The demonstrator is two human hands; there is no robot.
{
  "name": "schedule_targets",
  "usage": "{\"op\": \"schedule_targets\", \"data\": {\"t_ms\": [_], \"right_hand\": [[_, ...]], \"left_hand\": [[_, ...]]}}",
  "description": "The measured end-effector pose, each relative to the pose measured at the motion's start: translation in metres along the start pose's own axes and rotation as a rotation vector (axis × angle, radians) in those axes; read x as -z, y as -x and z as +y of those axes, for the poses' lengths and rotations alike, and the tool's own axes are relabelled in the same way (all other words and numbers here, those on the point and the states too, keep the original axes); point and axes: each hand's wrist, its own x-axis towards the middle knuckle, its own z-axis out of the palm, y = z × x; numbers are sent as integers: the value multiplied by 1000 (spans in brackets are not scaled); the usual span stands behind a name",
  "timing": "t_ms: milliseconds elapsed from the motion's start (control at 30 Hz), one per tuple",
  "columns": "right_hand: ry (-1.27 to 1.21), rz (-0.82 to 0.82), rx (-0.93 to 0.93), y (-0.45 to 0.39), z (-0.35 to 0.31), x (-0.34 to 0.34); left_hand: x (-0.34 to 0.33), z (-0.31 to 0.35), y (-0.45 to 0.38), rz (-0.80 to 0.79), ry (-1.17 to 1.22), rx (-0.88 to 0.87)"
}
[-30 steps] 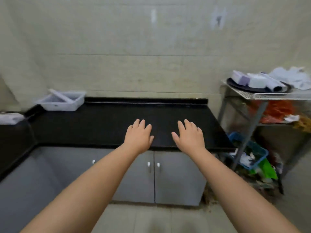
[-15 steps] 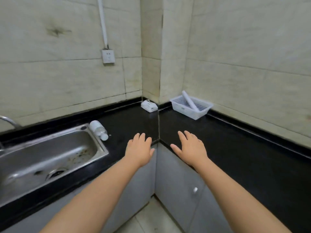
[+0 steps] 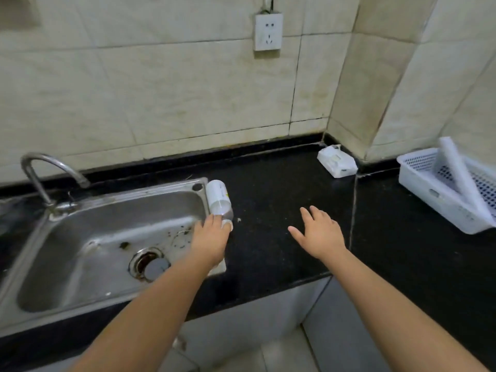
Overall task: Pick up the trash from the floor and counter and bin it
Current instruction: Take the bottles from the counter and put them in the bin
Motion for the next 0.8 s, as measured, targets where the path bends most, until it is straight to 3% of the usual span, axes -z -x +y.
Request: {"op": "schedule_targets", "data": {"t_ms": [233, 300, 367, 567, 800], "right_hand": [[47, -200, -50, -100, -25, -60], [36, -257, -79, -118, -28, -72], [20, -285, -106, -132, -30, -81], [20, -250, -147, -139, -28, -94], [-99, -168, -254, -128, -7, -66]], "left_hand": [[-41, -39, -114, -68, -263, -459], [-54, -45, -138, 103, -350, -644], [-53, -53, -159, 257, -341, -719], [-9, -56, -206, 470, -93, -685], [41, -8, -213, 415, 53, -689]]}}
